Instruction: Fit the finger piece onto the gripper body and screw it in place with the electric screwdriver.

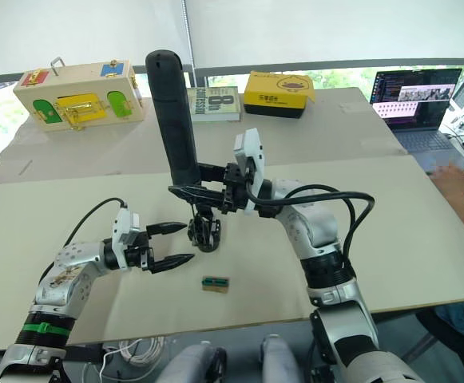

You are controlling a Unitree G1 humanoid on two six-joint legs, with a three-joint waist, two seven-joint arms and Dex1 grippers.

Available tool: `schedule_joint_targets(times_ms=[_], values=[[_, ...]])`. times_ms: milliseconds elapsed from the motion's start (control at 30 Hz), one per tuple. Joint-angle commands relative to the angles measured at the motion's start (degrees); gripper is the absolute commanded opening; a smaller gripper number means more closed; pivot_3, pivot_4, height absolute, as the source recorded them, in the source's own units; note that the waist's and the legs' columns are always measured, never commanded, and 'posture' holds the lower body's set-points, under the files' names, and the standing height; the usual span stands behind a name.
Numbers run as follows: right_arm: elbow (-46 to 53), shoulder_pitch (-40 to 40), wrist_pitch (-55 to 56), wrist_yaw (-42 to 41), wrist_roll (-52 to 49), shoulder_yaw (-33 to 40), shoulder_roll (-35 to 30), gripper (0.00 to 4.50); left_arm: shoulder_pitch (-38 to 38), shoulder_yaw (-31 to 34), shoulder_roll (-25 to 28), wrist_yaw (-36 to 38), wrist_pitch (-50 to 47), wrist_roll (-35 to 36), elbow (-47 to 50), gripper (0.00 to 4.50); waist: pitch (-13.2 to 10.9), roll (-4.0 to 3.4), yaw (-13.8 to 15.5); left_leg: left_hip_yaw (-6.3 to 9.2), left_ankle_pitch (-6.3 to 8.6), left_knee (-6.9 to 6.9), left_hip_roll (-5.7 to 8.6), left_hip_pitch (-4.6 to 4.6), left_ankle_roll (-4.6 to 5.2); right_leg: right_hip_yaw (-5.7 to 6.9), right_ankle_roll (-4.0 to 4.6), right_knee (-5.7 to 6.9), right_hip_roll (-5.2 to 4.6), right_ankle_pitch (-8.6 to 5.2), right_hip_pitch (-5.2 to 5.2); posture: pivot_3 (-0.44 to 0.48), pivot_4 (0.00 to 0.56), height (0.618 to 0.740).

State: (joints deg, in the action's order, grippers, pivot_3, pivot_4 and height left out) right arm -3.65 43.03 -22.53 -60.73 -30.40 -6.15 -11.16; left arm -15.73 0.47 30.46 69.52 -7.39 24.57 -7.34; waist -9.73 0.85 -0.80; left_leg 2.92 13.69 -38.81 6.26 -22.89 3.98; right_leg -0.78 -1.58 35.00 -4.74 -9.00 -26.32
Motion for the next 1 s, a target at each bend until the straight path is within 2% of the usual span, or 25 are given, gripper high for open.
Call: schedule_joint_targets(times_ms=[33, 1000], values=[[1.4, 2.3, 2.7, -0.3, -0.4, 1.5, -0.2, 1.92, 0.0, 0.1, -0.2, 0.1, 1.5, -0.1, 0.6, 4.5, 0.0, 0.0, 0.0, 0.0, 0.0, 0.0, 0.0, 0.0, 0.0, 0.0, 0.0, 0.0, 0.0, 0.0, 0.0, 0.0, 0.15, 0.74], [2.5, 0.0, 2.5, -0.5, 0.2, -0.6, 0.2, 1.92, -2.0, -2.8, -2.5, -2.2, 5.0, -5.6, -4.6, 4.5, 0.0, 0.0, 0.0, 0.0, 0.0, -0.01, 0.0, 0.0, 0.0, 0.0, 0.01, 0.0, 0.01, 0.01, 0.0, 0.0, 0.15, 0.74]])
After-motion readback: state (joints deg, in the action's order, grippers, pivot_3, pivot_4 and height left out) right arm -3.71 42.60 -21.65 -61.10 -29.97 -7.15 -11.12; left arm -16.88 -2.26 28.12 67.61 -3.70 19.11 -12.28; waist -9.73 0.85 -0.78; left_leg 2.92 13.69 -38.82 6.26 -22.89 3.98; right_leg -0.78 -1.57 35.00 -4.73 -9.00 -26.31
